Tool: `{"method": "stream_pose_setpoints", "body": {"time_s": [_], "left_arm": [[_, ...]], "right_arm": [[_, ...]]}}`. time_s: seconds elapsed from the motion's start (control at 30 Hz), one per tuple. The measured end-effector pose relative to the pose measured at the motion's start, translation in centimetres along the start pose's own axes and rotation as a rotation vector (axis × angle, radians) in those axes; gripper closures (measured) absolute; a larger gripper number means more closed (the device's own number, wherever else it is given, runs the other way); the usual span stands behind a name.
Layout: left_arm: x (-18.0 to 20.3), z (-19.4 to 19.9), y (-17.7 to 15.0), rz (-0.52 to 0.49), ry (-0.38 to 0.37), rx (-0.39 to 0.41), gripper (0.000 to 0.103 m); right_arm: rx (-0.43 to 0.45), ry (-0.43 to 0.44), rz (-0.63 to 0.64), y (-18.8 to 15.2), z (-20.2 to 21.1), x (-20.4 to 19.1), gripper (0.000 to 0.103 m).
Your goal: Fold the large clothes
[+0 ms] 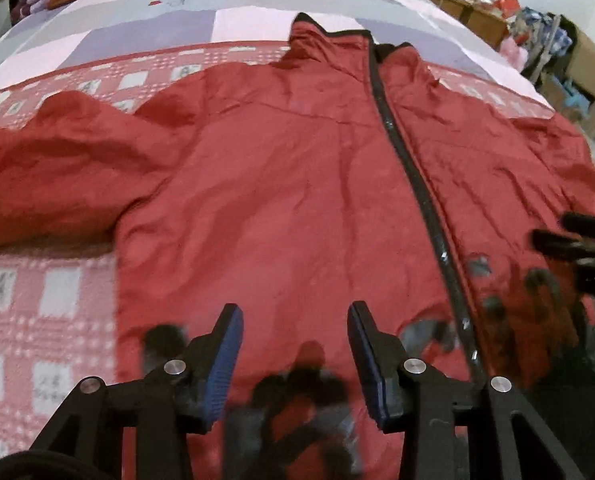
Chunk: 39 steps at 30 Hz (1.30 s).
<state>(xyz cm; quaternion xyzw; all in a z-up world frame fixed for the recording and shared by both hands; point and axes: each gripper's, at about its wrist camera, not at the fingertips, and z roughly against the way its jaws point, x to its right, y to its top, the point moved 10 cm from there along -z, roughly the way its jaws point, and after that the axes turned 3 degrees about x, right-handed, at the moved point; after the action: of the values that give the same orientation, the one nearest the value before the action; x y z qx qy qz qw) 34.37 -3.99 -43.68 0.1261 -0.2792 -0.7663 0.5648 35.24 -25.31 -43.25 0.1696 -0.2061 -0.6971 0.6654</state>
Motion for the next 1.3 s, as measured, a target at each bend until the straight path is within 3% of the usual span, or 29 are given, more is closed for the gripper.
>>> {"method": "stream_pose_setpoints", "body": {"time_s": [0.07, 0.17, 0.3, 0.5, 0.63, 0.7, 0.97, 1.1, 1.13, 1.17, 1.2, 1.3], "left_arm": [[0.6, -1.2, -0.6, 0.018, 0.018, -0.028, 0.056], [1.7, -2.3, -1.6, 0.026, 0.047, -0.066, 0.056], [4.2, -2.6, -1.6, 0.014, 0.062, -0.061, 0.056], [8.6, -3.5, -0.9, 0.006, 0.071, -0.062, 0.056], [11.2, -4.0, -1.5, -0.018, 0.08, -0.092, 0.056], [12.3, -3.9, -1.9, -0.036, 0.082, -0.097, 0.056], [14.8, -3.6, -2.4, -0.087, 0.097, -0.113, 0.056], [15.1, -3.6, -2.5, -0.105, 0.105, -0.121, 0.056], [15.1, -3.6, -2.6, -0.104, 0.106, -0.123, 0.056], [14.9, -3.5, -2.7, -0.101, 0.108, -0.123, 0.056], [14.8, -3.5, -2.6, -0.1, 0.108, -0.122, 0.056], [14.3, -3.3, -2.6, -0.097, 0.108, -0.122, 0.056]], "right_arm": [[-0.053, 0.014, 0.048, 0.2, -3.2, -0.3, 0.039], [-0.088, -0.057, -0.003, -0.9, -5.6, 5.3, 0.039], [-0.045, -0.183, -0.164, -3.1, -2.8, 15.8, 0.039], [-0.075, -0.408, -0.445, -9.4, 2.0, 34.4, 0.037], [-0.058, -0.435, -0.731, -12.4, 4.2, 44.1, 0.037], [-0.044, -0.414, -0.829, -13.7, 5.4, 46.9, 0.037], [-0.084, -0.3, -1.044, -14.3, 1.0, 52.2, 0.037], [-0.115, -0.201, -1.137, -14.7, -2.0, 52.1, 0.037], [-0.074, -0.182, -1.118, -14.0, -2.0, 52.1, 0.043], [-0.047, -0.169, -1.102, -13.4, -2.1, 52.1, 0.074], [-0.036, -0.164, -1.097, -13.1, -2.1, 52.3, 0.083], [0.019, -0.246, -1.066, -12.4, -0.4, 53.9, 0.09]]}}
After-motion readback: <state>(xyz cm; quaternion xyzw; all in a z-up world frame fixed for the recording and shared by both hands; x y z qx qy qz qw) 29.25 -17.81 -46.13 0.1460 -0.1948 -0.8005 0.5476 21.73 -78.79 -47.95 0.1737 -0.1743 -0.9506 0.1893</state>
